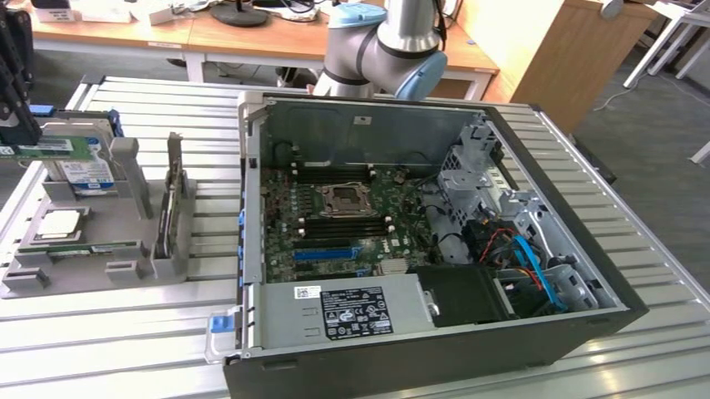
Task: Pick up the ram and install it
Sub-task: 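Pick up the ram and move it above insertion slot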
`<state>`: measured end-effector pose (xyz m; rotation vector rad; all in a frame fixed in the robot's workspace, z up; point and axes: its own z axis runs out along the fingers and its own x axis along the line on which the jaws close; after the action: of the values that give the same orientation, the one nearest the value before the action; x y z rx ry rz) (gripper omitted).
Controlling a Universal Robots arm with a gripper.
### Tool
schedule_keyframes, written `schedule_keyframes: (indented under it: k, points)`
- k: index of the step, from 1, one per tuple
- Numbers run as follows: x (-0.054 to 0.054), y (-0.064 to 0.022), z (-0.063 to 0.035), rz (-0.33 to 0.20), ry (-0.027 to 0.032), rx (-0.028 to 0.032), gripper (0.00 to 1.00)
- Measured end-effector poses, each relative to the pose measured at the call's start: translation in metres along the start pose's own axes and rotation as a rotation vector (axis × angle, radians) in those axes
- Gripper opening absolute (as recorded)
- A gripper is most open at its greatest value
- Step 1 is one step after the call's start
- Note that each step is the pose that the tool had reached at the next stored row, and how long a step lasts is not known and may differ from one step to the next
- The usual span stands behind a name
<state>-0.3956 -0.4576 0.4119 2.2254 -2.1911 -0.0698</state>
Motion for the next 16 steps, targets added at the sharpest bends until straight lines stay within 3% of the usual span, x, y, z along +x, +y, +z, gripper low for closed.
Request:
schedule_keyframes:
  k: [6,16]
  points:
    - [0.000,-0.0059,-0.0002,0.000,0.0000,0.0001,0.12]
    - [0.000,-0.0245,-0.0010,0.000,0.0000,-0.0004,0.12]
